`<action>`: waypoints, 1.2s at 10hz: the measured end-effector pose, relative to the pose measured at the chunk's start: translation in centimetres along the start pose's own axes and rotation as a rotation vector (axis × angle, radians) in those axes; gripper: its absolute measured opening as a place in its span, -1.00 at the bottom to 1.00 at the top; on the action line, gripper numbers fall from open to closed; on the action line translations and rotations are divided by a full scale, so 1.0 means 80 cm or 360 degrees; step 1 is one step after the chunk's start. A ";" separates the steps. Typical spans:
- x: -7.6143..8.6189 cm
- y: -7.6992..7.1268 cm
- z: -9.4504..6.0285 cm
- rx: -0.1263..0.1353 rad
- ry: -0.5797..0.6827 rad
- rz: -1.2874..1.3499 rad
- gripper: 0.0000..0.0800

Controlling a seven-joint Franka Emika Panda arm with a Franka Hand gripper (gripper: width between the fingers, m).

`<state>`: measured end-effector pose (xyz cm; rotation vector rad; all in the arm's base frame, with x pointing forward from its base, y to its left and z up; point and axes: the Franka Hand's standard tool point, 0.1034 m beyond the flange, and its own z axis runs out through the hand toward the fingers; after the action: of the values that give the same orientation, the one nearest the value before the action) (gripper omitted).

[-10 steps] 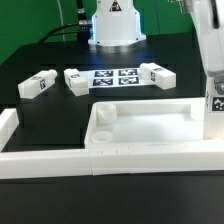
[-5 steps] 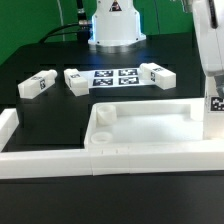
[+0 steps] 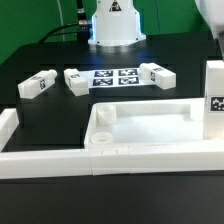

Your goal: Assemble desk

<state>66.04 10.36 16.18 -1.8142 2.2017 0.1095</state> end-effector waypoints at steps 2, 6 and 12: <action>0.002 0.002 0.006 -0.0006 0.0006 0.0000 0.62; 0.002 0.001 0.005 -0.0005 0.0005 0.0000 0.62; -0.017 0.059 -0.007 -0.0008 0.0006 -0.0083 0.62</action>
Offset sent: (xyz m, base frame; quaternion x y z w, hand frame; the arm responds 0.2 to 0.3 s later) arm 0.0000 0.0000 0.0000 0.0000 0.0000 0.0000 1.0000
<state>61.61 12.45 16.52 -1.8741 2.1568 0.1011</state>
